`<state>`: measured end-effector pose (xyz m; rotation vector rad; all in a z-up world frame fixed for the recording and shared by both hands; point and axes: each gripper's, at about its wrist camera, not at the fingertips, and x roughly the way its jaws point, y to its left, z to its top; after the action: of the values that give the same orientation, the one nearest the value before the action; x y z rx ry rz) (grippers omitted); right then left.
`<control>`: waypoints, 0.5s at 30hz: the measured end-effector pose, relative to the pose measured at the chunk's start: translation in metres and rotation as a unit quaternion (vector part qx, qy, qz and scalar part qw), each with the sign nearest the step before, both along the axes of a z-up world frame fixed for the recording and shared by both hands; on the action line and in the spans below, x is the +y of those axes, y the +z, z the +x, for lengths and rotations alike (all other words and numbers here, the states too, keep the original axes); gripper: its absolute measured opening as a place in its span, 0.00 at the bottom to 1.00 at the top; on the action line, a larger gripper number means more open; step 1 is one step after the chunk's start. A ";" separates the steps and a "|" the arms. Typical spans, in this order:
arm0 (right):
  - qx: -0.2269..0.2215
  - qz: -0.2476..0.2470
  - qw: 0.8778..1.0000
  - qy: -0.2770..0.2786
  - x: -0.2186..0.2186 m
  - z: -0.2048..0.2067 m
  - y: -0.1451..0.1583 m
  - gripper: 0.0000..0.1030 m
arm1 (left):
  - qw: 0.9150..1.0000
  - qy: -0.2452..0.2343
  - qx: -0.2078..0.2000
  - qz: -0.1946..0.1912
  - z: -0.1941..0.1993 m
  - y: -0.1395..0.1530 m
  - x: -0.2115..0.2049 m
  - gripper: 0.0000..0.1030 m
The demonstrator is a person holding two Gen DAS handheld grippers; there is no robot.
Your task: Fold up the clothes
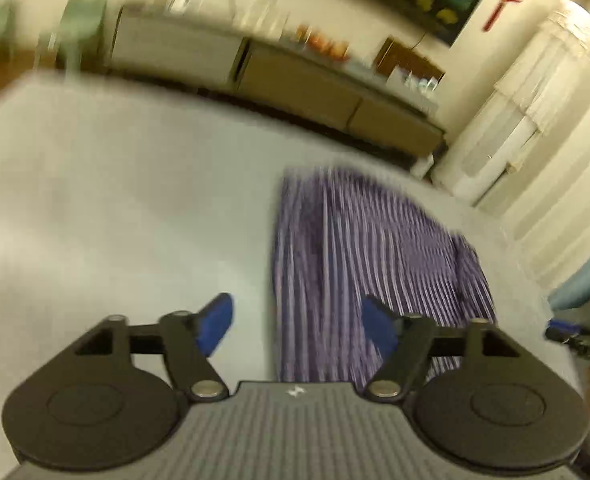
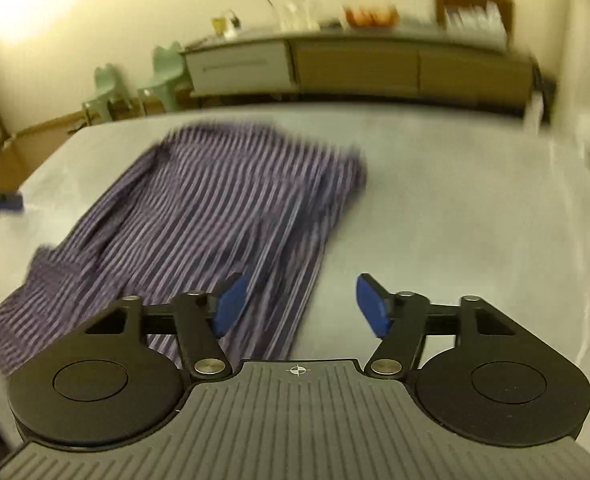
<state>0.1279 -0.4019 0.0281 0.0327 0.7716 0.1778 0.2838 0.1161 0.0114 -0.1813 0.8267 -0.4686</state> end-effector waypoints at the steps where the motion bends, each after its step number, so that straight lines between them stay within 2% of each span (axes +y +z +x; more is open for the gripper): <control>1: -0.008 -0.012 1.000 0.010 -0.001 0.023 0.002 0.72 | 1.000 -0.013 -0.013 0.007 0.022 0.005 -0.007 0.84; 4: -0.017 -0.043 0.998 0.033 -0.005 0.094 -0.011 0.72 | 0.998 -0.035 -0.035 0.038 0.089 -0.007 -0.039 0.84; 6: -0.020 -0.063 0.997 0.045 -0.002 0.140 -0.025 0.72 | 0.996 -0.048 -0.035 0.069 0.125 -0.021 -0.068 0.84; 12: -0.006 -0.071 0.988 0.139 0.032 0.226 -0.059 0.72 | 0.981 -0.144 -0.046 0.123 0.159 -0.071 -0.136 0.84; 13: 0.000 -0.076 0.985 0.156 0.039 0.233 -0.065 0.72 | 0.978 -0.151 -0.048 0.135 0.161 -0.078 -0.139 0.81; 14: 0.005 -0.081 0.982 0.173 0.046 0.241 -0.072 0.62 | 0.975 -0.157 -0.051 0.147 0.163 -0.084 -0.143 0.61; 15: 0.012 -0.086 0.978 0.188 0.053 0.247 -0.078 0.45 | 0.975 -0.163 -0.045 0.144 0.163 -0.087 -0.144 0.42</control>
<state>0.3754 -0.3487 -0.0496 -0.2782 0.8099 0.4700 0.4469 -0.0284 -0.0755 0.2459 0.8279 -0.6520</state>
